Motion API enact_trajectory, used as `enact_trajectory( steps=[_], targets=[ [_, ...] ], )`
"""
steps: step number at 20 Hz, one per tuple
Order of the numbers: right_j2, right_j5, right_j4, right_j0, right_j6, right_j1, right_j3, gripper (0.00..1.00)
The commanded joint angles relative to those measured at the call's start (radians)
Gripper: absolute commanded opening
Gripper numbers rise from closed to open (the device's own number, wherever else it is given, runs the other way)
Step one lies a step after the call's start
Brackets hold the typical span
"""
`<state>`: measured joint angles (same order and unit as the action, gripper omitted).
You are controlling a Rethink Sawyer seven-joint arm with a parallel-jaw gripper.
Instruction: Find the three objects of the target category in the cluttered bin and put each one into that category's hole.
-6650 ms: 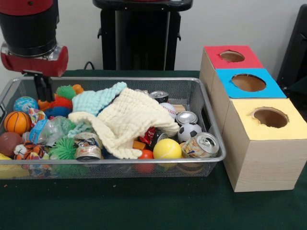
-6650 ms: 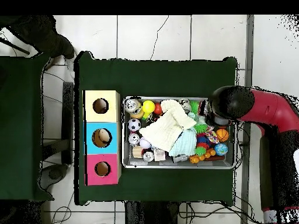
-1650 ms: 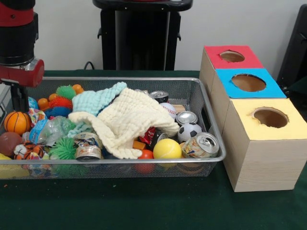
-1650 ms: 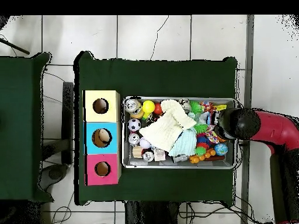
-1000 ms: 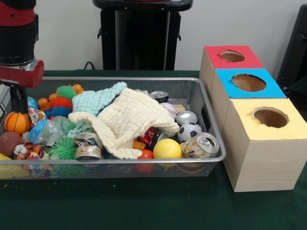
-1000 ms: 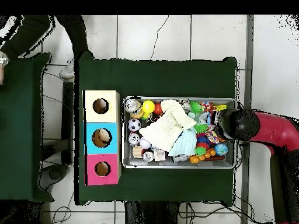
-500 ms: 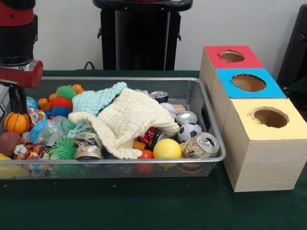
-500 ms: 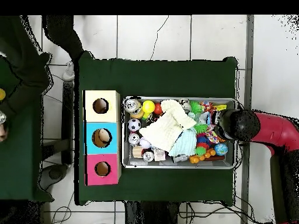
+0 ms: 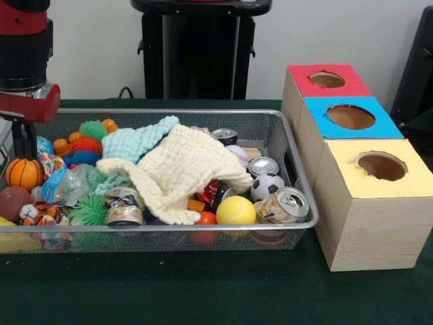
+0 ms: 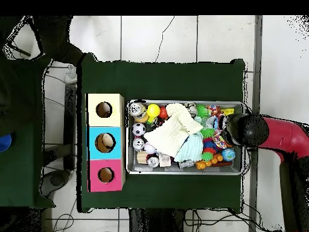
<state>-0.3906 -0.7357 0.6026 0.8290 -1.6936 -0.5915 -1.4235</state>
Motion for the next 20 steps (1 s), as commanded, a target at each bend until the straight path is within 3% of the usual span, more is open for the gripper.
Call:
enact_trajectory(
  steps=[1,5,19,20],
  targets=[
    [-0.015,0.02,0.006,0.011,0.07,-0.001,-0.094,0.0],
    [-0.013,-0.03,-0.009,0.001,0.069,0.014,-0.069,0.0],
    [-0.001,-0.046,0.007,-0.003,0.084,0.001,-0.055,0.0],
    [-0.005,-0.036,0.006,0.0,0.084,0.001,-0.056,1.0]
  ],
)
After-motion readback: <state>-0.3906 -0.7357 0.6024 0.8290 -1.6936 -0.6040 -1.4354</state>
